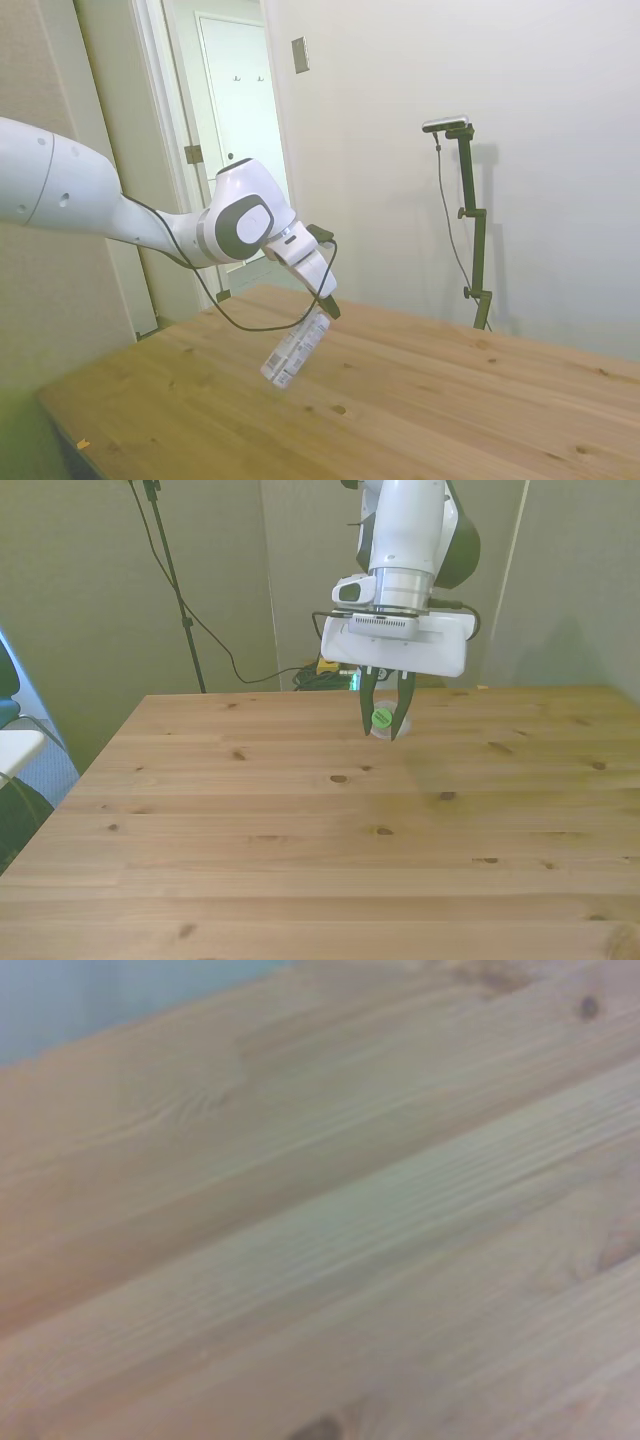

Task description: Stand the water bottle

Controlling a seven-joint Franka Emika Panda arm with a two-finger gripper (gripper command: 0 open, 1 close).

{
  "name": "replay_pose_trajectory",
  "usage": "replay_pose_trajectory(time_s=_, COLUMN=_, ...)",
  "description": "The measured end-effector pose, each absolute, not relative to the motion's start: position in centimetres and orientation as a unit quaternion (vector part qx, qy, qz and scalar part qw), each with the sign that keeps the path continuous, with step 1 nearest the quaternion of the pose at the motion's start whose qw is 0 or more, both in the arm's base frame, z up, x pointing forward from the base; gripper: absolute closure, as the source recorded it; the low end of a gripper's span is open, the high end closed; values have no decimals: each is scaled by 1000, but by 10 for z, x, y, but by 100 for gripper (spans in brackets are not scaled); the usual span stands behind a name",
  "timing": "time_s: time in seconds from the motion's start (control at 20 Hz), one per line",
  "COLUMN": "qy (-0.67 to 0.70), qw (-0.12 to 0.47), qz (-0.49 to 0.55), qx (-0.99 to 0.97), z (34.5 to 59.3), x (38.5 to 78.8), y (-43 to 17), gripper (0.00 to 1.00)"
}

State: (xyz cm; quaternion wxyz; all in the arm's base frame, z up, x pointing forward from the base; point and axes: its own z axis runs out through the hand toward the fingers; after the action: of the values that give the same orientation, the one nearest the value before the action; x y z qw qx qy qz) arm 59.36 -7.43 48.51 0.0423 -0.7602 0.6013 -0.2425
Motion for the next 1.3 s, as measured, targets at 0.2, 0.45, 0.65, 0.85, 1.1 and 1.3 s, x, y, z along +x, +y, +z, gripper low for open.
replay_pose_trajectory(time_s=0.2, qy=643, qw=30, qz=-299, qx=-705, z=484, x=627, y=-81, gripper=100)
replay_pose_trajectory(time_s=0.45, qy=677, qw=17, qz=-375, qx=-633, z=479, x=674, y=-80, gripper=100)
replay_pose_trajectory(time_s=0.65, qy=697, qw=-2, qz=-434, qx=-570, z=476, x=700, y=-87, gripper=100)
replay_pose_trajectory(time_s=0.85, qy=708, qw=-27, qz=-492, qx=-507, z=480, x=718, y=-87, gripper=100)
replay_pose_trajectory(time_s=1.1, qy=702, qw=-41, qz=-529, qx=-475, z=476, x=748, y=-58, gripper=100)
replay_pose_trajectory(time_s=1.3, qy=684, qw=-62, qz=-569, qx=-452, z=466, x=769, y=-33, gripper=100)
